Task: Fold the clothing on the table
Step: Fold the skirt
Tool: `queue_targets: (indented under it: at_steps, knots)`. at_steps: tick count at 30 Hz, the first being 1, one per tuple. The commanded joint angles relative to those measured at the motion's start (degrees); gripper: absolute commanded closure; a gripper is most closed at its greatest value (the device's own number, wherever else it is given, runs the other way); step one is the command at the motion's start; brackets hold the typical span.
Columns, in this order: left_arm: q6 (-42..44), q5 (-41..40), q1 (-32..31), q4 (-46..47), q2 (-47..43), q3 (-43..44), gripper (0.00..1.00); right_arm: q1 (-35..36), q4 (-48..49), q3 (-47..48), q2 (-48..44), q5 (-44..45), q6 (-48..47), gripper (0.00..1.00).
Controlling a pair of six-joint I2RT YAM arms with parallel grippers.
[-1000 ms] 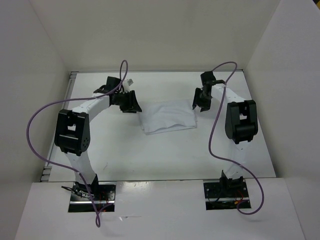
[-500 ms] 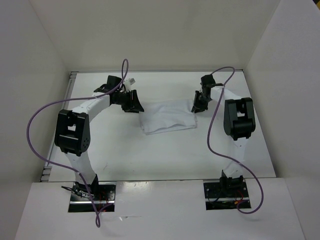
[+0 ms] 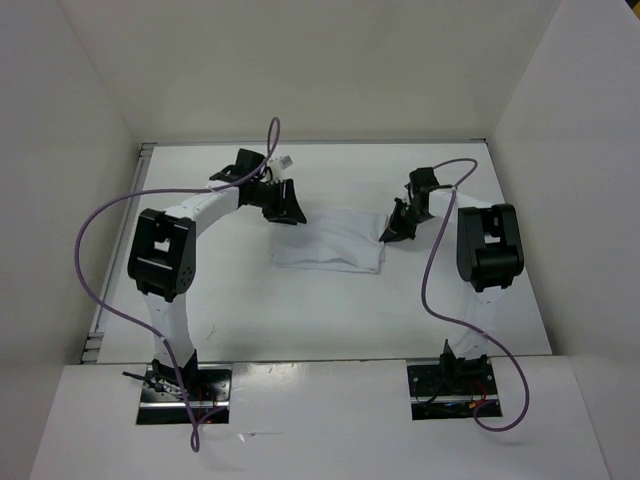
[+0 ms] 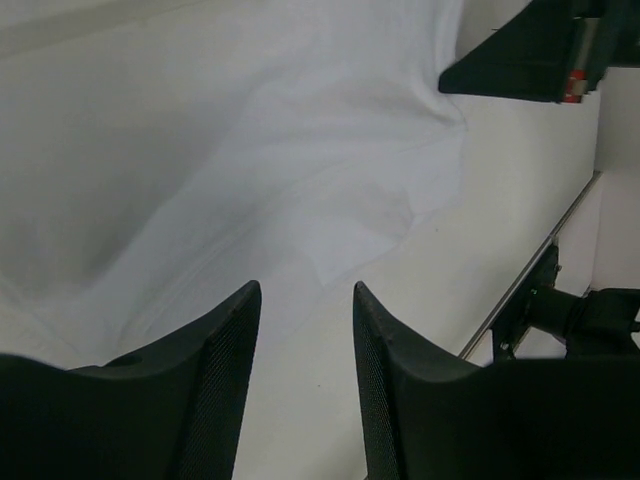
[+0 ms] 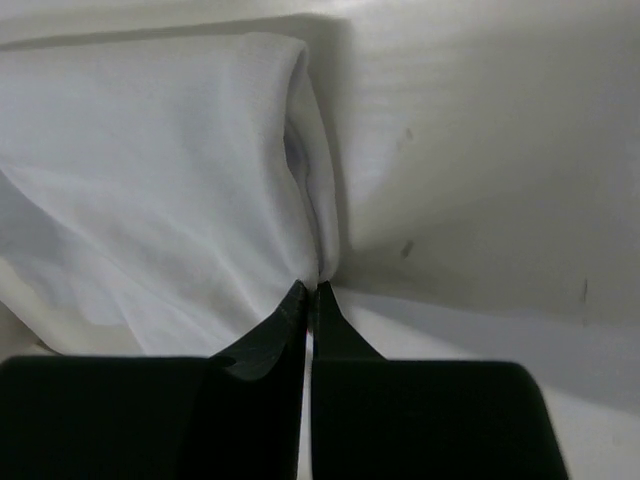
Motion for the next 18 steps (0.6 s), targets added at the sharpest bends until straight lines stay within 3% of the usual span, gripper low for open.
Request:
queue_targets:
  at_steps: [1,3,8,18]
  knots:
    - [-0.5,2.9,-2.9,2.9,3.6,1.4,0.51,0.3,-2.3,-4.2,-6.9,2.3,3.1,1.00]
    - [-1.2,2.9,-5.0,3.5,6.3,2.8,0.53,0.3,-1.0,-6.9,-9.8,2.3,4.0,1.00]
    - [-0.7,2.9,-8.6,0.7,11.8,7.7,0.86,0.9,-1.0,-8.0,-10.5,1.8,4.5,1.00]
    - [0.7,-0.9,-13.8,-2.7,14.0,7.2,0.89,0.9,-0.5,-7.6,-8.8,1.8,3.4,1.00]
